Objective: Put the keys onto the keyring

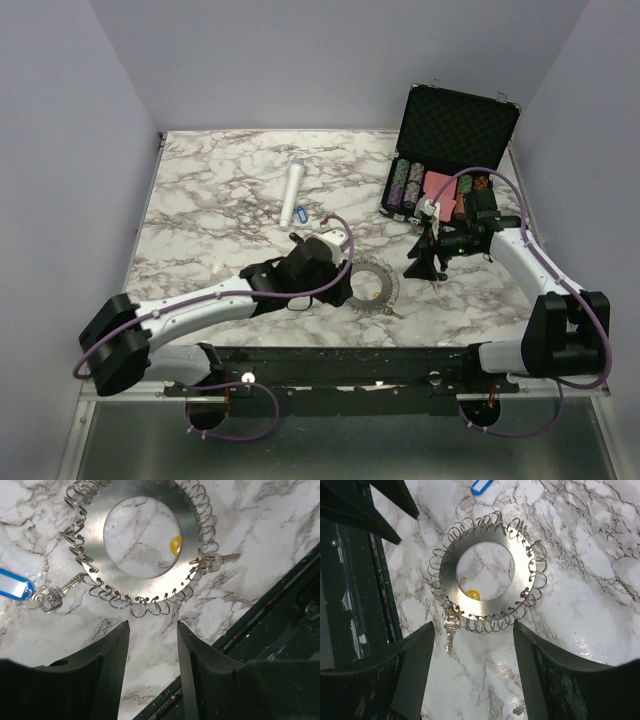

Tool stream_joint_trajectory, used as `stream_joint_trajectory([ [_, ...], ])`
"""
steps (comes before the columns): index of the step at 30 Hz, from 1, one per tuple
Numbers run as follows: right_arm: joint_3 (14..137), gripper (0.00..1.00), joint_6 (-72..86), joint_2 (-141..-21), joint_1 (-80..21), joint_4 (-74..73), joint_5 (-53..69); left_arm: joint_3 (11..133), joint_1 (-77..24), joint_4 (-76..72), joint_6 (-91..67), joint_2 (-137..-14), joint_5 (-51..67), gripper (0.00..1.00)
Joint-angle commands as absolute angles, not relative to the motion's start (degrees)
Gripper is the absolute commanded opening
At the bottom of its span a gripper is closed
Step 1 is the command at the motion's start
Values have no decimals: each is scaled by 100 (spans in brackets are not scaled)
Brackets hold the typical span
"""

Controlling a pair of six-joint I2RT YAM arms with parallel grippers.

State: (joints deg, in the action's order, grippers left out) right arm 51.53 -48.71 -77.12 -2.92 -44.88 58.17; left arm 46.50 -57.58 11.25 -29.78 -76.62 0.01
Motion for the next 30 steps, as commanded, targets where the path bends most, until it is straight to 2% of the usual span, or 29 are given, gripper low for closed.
stream_joint_trajectory([
  [1,5326,72,-5326,-7910,-290,-4606,5897,4237,-5766,1134,-2875,-6498,-421,66],
  [6,5467,71,-4547,-8278,-667,-4106,5644,3903,-5337,1335,-2760,-4995,-221,84],
  [10,5528,70,-3543,-8525,-1036,-3376,4915,3920,-4642,1739,-2576,-4211,368,87],
  [16,6028,71,-3313,-9025,-1239,-3427,4369,4236,-4315,2749,-1768,-3648,53,88],
  [19,6493,72,-3838,-9596,-1239,-3961,4490,4263,-4307,2935,-1329,-3472,-219,91],
  [30,7171,74,-8478,-10686,-1248,-5667,4957,3867,-4298,2786,-861,-2962,-817,95],
])
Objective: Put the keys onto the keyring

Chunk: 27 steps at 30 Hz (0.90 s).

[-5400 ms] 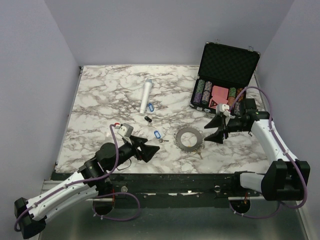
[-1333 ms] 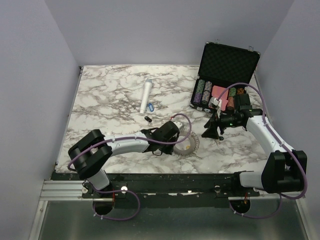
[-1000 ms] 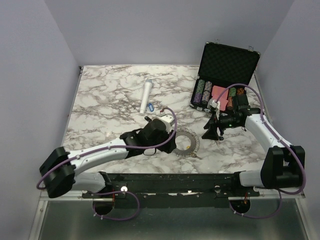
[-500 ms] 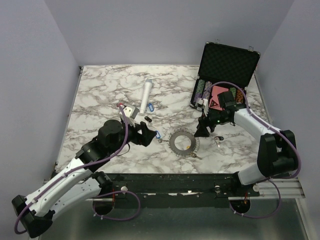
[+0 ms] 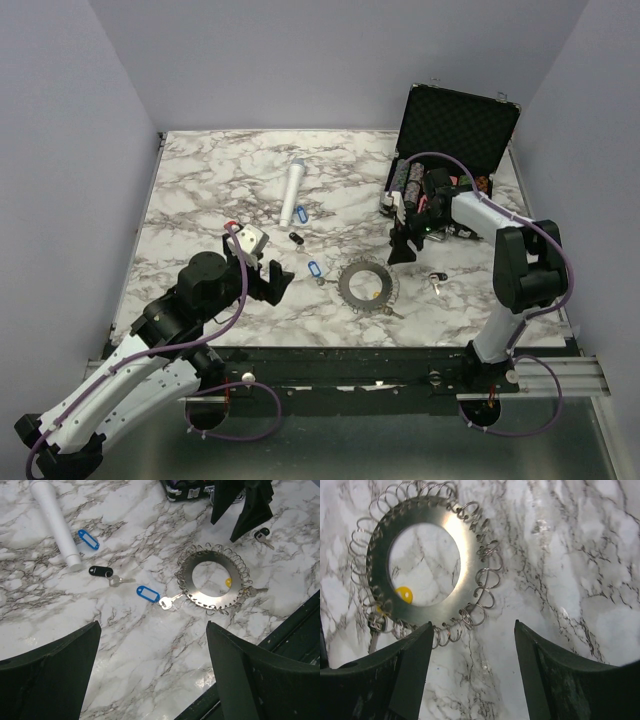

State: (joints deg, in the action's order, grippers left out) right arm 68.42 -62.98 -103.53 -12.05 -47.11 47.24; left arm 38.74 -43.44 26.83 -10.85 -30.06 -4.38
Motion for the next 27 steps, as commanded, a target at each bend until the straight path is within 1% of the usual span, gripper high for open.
stream_joint_trajectory([
  [1,7311,74,-8699,-10844,-1248,-5852,4983,3841,-4298,2777,-861,-2936,-861,95],
  [5,7944,70,-9070,-11407,-1248,-6353,5150,3858,-4289,2839,-861,-2874,-949,95],
  [8,8191,67,-9009,-11645,-1257,-6451,5326,3850,-4289,2830,-853,-2830,-940,95],
  [18,8218,55,-8807,-11883,-1283,-6320,5370,3841,-4245,2821,-844,-2900,-923,94],
  [23,8305,52,-8526,-11927,-1318,-6153,5335,3832,-4236,2830,-844,-2953,-958,94],
  [27,8350,52,-8429,-11971,-1371,-6126,5370,3832,-4236,2830,-844,-2979,-976,95],
])
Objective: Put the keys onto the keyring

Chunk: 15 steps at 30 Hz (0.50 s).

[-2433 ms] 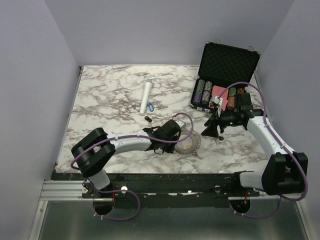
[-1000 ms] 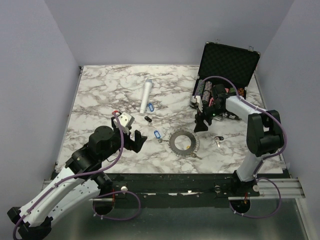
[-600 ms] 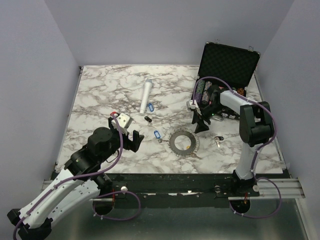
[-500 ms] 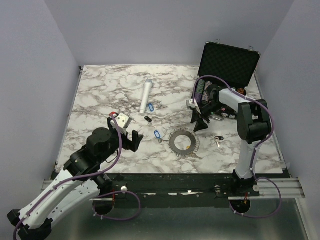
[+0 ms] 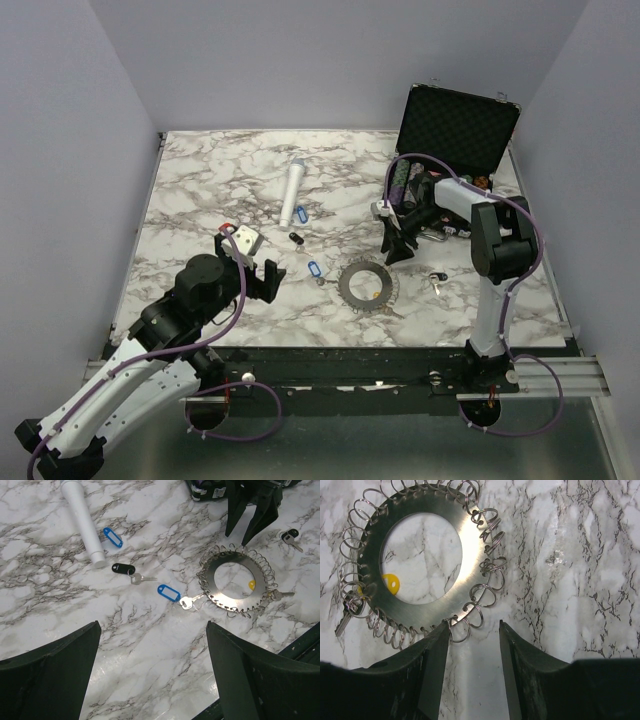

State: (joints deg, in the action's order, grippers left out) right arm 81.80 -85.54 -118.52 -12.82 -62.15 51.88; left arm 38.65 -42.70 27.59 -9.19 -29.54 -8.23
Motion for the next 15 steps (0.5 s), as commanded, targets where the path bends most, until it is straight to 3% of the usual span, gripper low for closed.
stream_joint_trajectory([
  [1,8332,52,-8403,-11971,-1397,-6109,5379,3832,-4236,2830,-844,-2979,-976,95],
  [15,8288,44,-8226,-12059,-1529,-6003,5194,3823,-4236,2812,-835,-2997,-941,95],
])
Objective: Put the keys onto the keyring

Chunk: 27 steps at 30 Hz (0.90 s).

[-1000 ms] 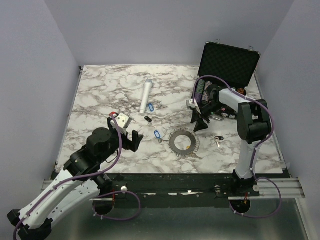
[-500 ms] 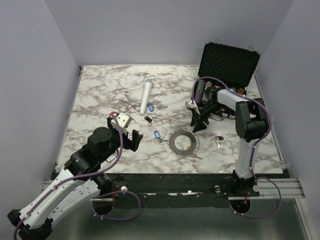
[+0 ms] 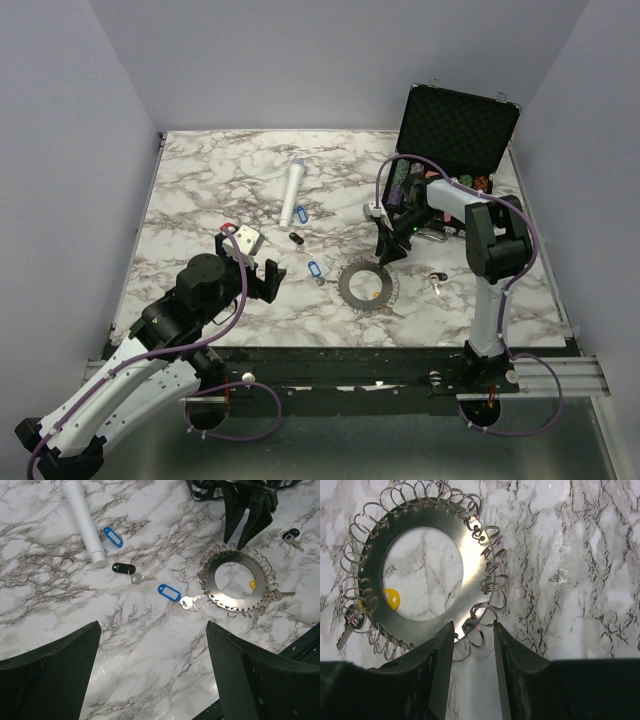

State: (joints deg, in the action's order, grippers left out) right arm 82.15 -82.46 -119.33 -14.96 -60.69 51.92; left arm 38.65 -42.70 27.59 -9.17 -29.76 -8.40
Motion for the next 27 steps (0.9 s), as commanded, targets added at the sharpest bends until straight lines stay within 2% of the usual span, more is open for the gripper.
stream_joint_trajectory([
  [1,8297,44,-8253,-12067,-1529,-6029,5168,3823,-4236,2821,-835,-2997,-949,95],
  [12,8271,40,-8227,-12076,-1529,-6038,5019,3814,-4236,2812,-835,-2979,-958,95],
  [27,8200,43,-8051,-12085,-1626,-5801,4799,3797,-4236,2812,-835,-2997,-984,94],
])
